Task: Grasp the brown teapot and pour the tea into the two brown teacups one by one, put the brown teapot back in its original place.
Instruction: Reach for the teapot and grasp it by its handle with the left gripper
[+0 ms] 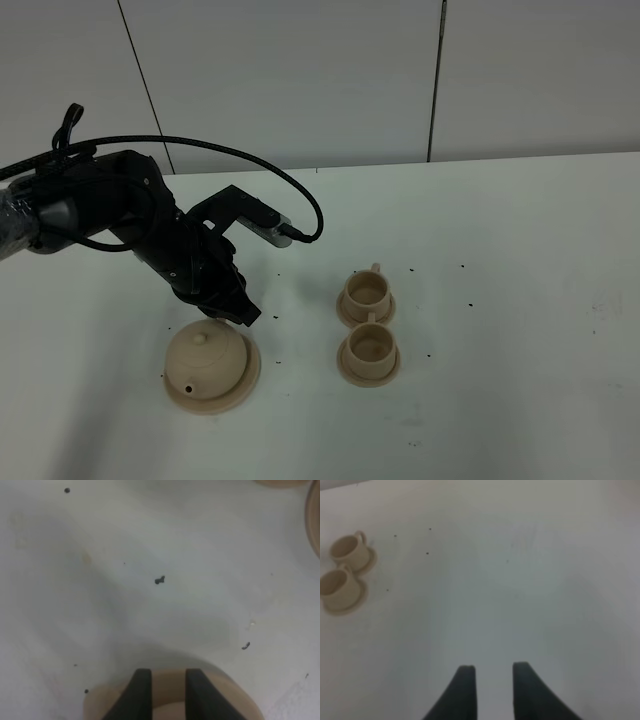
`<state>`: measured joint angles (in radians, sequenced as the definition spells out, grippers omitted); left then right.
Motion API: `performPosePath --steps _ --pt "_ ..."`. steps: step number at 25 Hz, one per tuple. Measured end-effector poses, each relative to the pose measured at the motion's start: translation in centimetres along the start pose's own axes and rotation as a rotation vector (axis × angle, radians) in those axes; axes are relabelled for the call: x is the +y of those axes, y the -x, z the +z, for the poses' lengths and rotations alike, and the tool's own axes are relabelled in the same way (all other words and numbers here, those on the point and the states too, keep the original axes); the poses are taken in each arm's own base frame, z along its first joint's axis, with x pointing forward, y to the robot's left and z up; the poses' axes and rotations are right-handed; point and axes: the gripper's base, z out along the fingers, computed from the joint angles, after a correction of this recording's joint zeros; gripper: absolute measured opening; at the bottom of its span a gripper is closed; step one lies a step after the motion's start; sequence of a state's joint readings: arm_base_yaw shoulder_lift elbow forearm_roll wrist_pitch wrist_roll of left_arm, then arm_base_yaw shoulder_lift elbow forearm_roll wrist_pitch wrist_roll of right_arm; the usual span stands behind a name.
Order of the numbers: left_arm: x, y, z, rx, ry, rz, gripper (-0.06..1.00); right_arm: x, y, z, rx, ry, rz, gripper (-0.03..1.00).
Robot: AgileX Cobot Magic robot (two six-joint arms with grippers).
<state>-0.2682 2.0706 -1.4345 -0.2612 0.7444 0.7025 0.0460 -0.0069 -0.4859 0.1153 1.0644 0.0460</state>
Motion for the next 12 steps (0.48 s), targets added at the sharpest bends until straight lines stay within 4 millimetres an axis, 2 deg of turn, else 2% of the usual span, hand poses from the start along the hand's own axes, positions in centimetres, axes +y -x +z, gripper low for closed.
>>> performPosePath --steps 12 --pt "0.18 0.18 0.0 -0.02 0.02 -0.021 0.24 0.0 0.0 0.0 0.0 0.0 0.0 0.19"
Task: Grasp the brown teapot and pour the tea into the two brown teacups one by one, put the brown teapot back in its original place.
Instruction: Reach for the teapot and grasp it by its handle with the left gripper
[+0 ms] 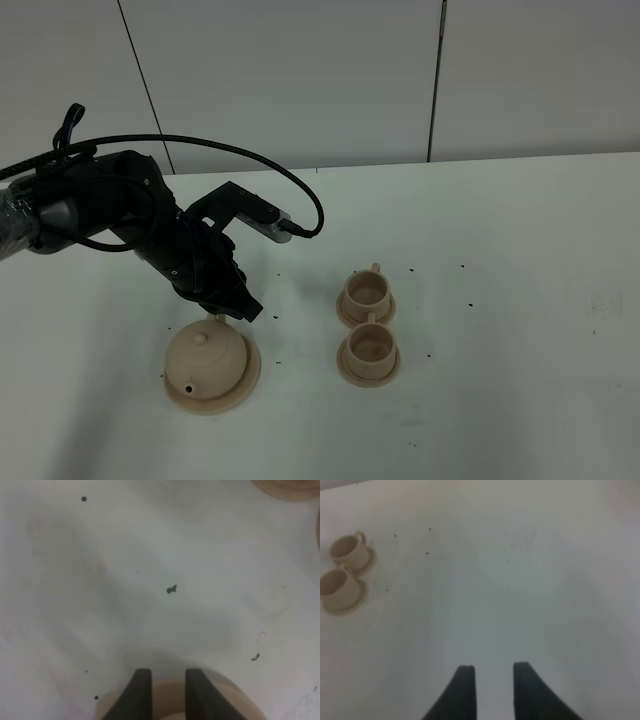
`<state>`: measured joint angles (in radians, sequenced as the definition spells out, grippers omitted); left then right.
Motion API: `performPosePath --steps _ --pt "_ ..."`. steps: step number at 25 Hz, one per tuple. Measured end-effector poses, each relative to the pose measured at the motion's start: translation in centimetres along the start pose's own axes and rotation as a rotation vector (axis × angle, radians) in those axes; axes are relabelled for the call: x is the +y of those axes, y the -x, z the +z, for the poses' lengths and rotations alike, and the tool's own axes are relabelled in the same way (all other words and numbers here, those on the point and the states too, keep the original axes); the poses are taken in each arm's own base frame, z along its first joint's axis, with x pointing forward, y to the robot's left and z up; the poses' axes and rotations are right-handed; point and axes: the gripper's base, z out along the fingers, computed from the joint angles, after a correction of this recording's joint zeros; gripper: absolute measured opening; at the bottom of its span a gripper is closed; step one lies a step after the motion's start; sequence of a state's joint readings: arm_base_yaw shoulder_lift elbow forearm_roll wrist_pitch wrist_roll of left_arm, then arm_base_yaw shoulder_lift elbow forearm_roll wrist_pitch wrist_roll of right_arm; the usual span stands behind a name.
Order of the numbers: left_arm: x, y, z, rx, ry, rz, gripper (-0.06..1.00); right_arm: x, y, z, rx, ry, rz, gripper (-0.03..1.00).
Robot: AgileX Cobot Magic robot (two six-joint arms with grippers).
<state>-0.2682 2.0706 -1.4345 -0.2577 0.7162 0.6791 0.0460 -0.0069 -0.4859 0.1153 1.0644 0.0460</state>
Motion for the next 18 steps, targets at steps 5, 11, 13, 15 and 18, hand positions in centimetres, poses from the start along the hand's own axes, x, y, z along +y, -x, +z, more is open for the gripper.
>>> performPosePath --steps 5,11,13,15,18 --pt "0.0 0.0 0.0 0.0 0.0 -0.002 0.24 0.0 0.0 0.0 0.0 0.0 0.0 0.19" --pt "0.15 -0.15 0.0 0.017 0.016 0.002 0.24 0.0 0.0 0.0 0.0 0.0 0.0 0.2" --pt "0.31 -0.27 -0.01 0.03 0.034 -0.001 0.24 0.0 0.0 0.0 0.0 0.0 0.0 0.21" --pt "0.44 -0.36 -0.04 0.041 0.048 -0.004 0.24 0.0 0.0 0.0 0.0 0.0 0.0 0.21" --pt "0.53 -0.5 -0.05 0.057 0.058 0.0 0.24 0.0 0.0 0.0 0.0 0.0 0.0 0.21"
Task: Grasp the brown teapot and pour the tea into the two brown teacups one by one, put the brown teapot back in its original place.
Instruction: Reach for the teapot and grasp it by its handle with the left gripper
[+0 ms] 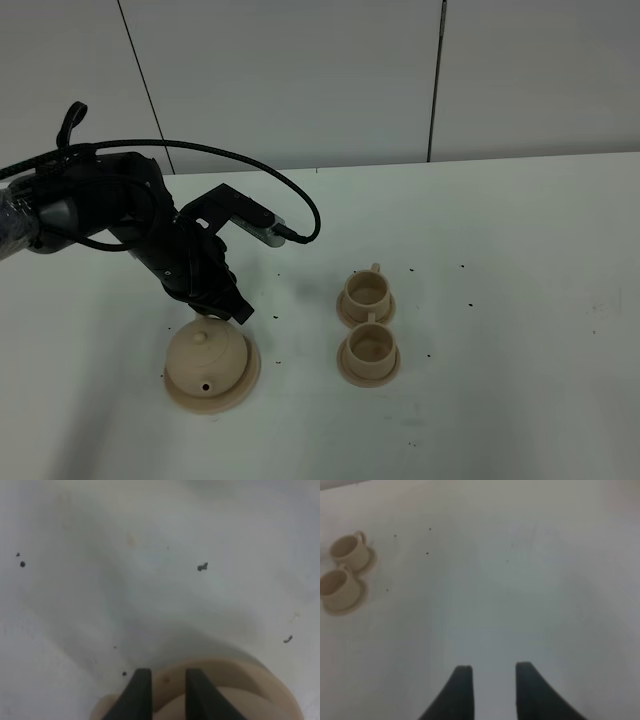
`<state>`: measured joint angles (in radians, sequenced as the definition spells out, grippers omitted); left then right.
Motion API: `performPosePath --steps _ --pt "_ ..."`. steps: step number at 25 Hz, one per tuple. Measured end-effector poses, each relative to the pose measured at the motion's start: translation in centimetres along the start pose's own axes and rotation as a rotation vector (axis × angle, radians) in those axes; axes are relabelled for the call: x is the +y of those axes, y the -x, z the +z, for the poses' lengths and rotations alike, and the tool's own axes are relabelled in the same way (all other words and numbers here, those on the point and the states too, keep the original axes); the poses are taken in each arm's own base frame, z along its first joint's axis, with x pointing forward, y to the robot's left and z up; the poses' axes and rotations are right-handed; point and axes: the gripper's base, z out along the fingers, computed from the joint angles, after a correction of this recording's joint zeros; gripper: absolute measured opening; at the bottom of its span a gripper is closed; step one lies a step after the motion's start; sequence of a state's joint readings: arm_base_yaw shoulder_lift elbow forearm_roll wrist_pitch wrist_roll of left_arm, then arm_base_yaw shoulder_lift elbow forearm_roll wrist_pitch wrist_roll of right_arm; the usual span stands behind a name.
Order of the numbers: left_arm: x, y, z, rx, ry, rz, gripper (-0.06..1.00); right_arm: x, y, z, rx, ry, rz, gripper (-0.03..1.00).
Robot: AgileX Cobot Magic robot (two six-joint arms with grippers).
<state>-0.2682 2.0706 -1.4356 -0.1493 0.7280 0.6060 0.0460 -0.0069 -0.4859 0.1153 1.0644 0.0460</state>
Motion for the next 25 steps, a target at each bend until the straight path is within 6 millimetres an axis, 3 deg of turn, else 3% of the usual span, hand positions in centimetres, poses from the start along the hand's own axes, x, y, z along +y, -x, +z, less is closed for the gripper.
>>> performPosePath --steps 25 --pt "0.44 0.43 -0.13 -0.039 0.044 -0.015 0.24 0.0 0.0 0.0 0.0 0.0 0.0 0.23"
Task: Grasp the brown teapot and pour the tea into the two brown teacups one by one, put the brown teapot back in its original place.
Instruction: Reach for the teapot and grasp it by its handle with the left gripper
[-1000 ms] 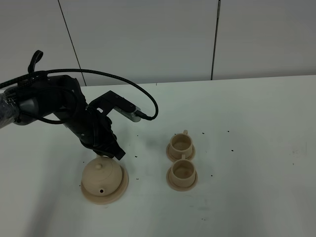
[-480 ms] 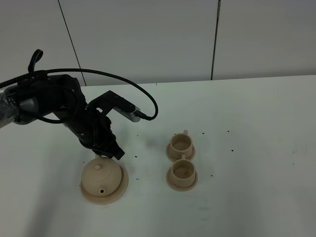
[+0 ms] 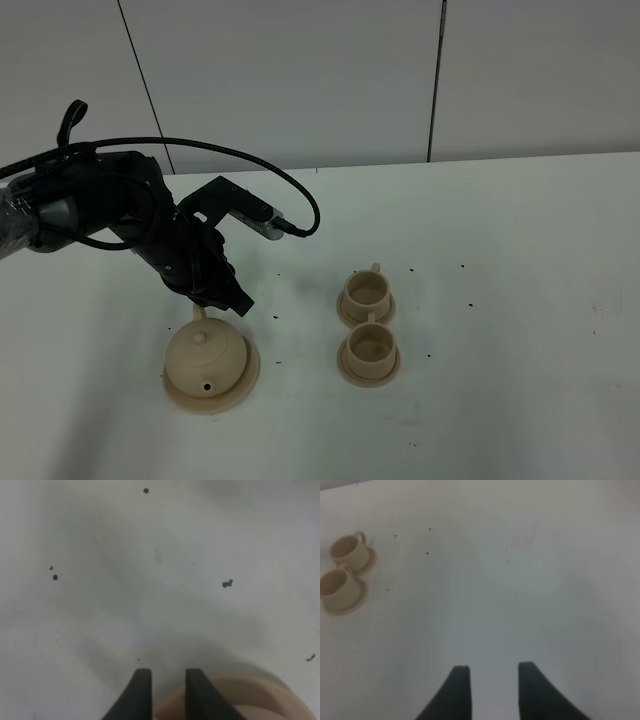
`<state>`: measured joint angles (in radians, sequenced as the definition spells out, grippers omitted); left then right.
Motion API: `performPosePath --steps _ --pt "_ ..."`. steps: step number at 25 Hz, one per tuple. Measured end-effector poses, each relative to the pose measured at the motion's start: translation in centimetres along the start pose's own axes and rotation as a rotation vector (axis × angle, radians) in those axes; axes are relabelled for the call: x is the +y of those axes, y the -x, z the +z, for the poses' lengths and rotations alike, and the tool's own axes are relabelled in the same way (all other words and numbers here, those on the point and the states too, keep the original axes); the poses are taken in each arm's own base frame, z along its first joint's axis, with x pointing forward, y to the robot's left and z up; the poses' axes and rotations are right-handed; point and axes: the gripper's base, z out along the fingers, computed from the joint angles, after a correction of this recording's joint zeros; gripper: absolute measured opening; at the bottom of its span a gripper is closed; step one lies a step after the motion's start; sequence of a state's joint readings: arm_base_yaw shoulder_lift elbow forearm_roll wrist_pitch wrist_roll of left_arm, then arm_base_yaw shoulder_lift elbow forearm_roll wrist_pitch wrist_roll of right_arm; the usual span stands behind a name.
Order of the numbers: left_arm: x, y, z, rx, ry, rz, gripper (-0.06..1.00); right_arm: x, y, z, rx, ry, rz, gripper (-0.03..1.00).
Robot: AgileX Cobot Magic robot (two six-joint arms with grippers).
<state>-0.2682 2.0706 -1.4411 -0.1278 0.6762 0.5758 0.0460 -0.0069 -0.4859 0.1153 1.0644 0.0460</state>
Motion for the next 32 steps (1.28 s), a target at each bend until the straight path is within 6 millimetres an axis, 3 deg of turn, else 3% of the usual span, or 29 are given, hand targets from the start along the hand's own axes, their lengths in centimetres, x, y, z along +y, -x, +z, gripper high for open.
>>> performPosePath --steps 32 --pt "1.1 -1.5 -0.2 0.09 -0.022 -0.073 0.24 0.0 0.0 0.0 0.0 0.0 0.0 0.23"
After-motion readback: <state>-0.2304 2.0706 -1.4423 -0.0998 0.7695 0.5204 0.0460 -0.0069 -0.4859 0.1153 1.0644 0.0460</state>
